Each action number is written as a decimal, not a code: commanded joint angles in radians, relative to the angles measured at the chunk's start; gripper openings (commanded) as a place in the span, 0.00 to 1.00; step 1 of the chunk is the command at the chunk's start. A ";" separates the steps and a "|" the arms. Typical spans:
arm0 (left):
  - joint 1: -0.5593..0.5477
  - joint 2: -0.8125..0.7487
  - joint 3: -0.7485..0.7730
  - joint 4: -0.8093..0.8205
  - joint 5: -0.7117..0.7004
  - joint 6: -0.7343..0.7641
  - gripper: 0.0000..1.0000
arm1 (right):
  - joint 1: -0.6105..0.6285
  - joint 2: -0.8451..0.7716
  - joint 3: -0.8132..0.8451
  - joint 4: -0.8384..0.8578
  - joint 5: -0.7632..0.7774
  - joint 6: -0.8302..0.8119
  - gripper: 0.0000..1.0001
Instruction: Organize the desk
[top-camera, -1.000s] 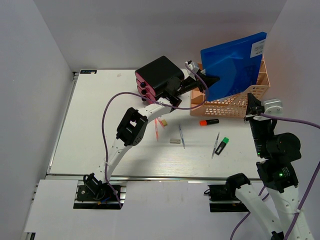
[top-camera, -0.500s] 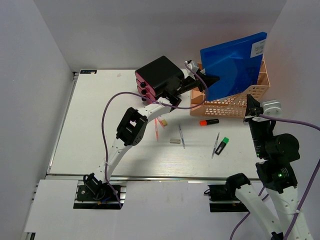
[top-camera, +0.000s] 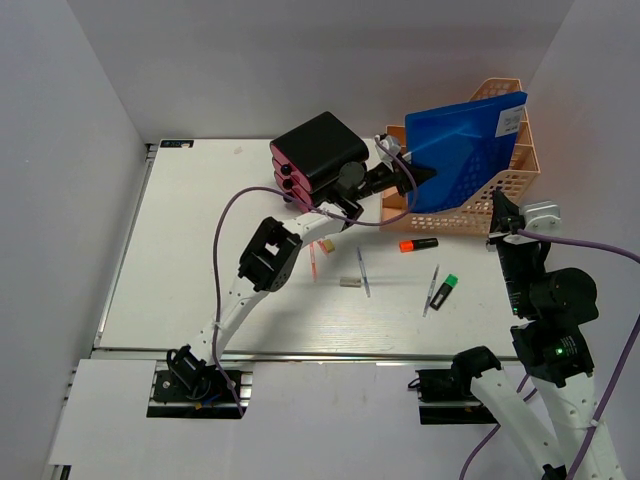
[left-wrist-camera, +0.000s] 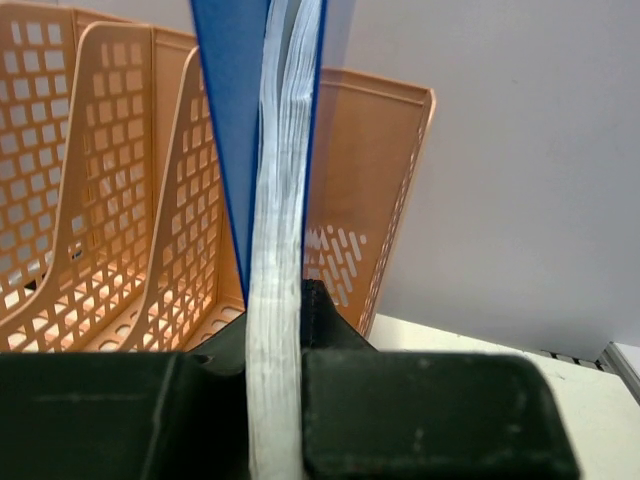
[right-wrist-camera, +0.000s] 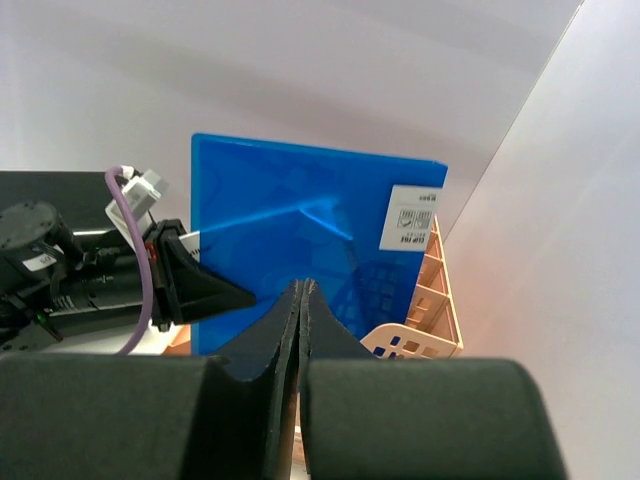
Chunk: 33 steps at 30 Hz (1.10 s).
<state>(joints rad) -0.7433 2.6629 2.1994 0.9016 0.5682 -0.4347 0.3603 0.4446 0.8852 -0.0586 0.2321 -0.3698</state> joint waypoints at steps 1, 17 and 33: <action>-0.004 -0.047 0.054 0.089 -0.057 0.005 0.00 | 0.000 -0.012 -0.002 0.026 -0.002 0.011 0.00; -0.022 -0.098 -0.035 0.025 -0.060 0.019 0.68 | 0.003 -0.029 0.000 0.005 -0.005 0.014 0.00; -0.001 -0.665 -0.674 0.080 -0.249 0.091 0.89 | 0.000 -0.060 0.023 -0.151 -0.083 0.005 0.00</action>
<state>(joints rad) -0.7563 2.1544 1.6291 0.9337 0.3801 -0.3717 0.3603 0.3912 0.8871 -0.1783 0.1837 -0.3695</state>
